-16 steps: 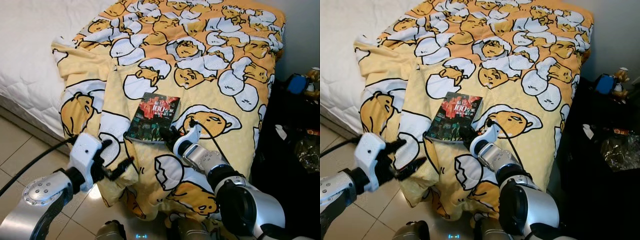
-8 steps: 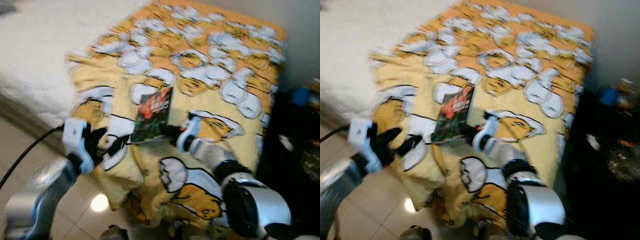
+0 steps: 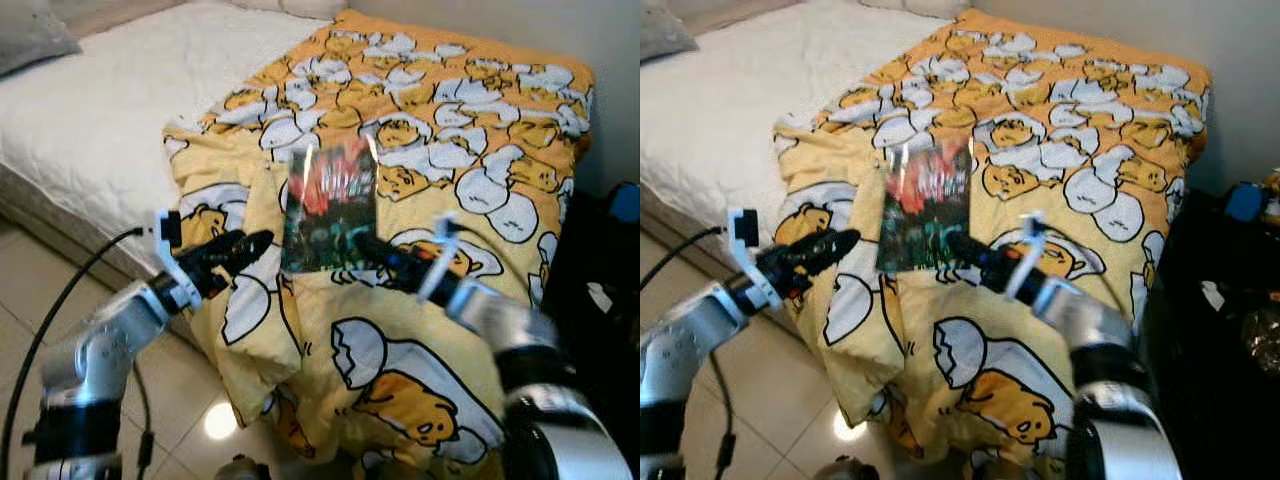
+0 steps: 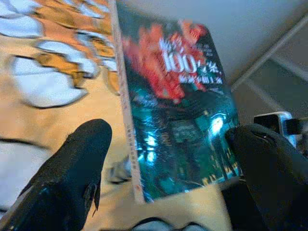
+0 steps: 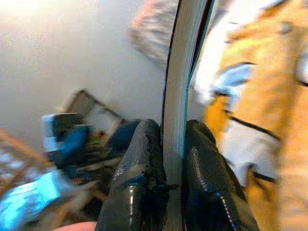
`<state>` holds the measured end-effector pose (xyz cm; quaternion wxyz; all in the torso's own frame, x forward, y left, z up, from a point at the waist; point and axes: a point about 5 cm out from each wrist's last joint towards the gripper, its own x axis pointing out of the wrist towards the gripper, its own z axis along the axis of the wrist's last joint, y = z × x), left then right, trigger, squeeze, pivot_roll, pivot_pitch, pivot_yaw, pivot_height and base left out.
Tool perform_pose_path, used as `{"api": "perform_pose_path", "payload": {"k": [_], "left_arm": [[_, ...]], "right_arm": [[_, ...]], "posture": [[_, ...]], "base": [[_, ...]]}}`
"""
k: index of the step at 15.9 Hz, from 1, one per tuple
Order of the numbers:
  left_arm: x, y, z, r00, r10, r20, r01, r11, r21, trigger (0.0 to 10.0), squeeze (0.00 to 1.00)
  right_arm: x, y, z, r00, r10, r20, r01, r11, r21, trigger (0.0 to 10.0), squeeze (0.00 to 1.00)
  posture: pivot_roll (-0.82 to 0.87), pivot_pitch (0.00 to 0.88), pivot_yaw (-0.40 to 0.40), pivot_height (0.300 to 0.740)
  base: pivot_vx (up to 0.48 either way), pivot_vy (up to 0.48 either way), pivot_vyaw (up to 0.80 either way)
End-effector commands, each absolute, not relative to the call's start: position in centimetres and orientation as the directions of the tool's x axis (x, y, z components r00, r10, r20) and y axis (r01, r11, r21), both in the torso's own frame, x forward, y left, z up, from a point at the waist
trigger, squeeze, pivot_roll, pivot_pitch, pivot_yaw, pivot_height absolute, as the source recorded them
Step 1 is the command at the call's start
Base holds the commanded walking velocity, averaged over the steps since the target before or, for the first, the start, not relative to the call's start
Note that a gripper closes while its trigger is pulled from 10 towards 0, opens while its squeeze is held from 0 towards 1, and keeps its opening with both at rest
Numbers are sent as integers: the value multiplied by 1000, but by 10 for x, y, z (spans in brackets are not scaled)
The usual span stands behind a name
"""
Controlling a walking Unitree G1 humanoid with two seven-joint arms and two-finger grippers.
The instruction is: Clean up the room
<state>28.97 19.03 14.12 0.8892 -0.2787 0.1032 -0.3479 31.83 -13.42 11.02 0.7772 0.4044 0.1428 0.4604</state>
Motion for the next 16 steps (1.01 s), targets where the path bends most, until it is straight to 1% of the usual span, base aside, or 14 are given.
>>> {"api": "perform_pose_path", "payload": {"k": [1, 2, 3, 4, 5, 6, 7, 10, 13, 16], "left_arm": [[291, 188, 142, 687, -725, 34, 596, 537, -597, 10000, 0], [293, 185, 149, 631, -772, 78, 647, 468, -602, 10000, 0], [294, 184, 152, 612, -785, 94, 662, 443, -604, 10000, 0], [296, 182, 154, 572, -813, 109, 673, 389, -629, 10000, 0], [297, 180, 156, 538, -835, 116, 675, 345, -652, 6431, 0], [300, 180, 159, 523, -841, 139, 672, 305, -675, 0, 0], [301, 181, 166, 492, -853, 175, 674, 246, -696, 0, 0], [296, 185, 169, 443, -871, 213, 680, 171, -713, 0, 0], [289, 183, 168, 403, -892, 204, 681, 143, -718, 0, 0], [282, 184, 166, 373, -916, 149, 691, 168, -703, 0, 0]], "right_arm": [[313, -128, 127, 441, 862, 250, -672, 132, 729, 0, 0], [305, -124, 130, 386, 882, 271, -687, 79, 722, 0, 0], [302, -122, 131, 370, 887, 277, -691, 63, 720, 0, 0], [295, -119, 134, 337, 894, 297, -694, 22, 719, 0, 0], [288, -113, 135, 301, 901, 314, -698, -16, 716, 0, 0], [284, -110, 135, 283, 902, 326, -696, -41, 717, 0, 0], [281, -110, 136, 272, 900, 339, -696, -59, 715, 0, 0], [279, -111, 136, 275, 901, 335, -693, -56, 719, 0, 0], [277, -114, 138, 271, 904, 331, -693, -55, 719, 0, 0], [278, -115, 138, 252, 915, 316, -691, -58, 720, 0, 0]], "posture": [[-87, 0, 55, 740], [-90, 0, 64, 740], [-89, 0, 70, 740], [-87, 0, 83, 740], [-90, 0, 93, 740], [-87, 0, 95, 740], [-87, 0, 99, 740], [-99, 0, 99, 740], [-82, 0, 74, 740], [-82, 0, 72, 740]], "base": [[0, 0, 0], [0, 0, 0], [0, 0, 0], [0, 0, 0], [0, 0, 0], [0, 0, 0], [0, 0, 0], [0, 0, 0], [0, 0, 0], [0, 0, 0]]}}
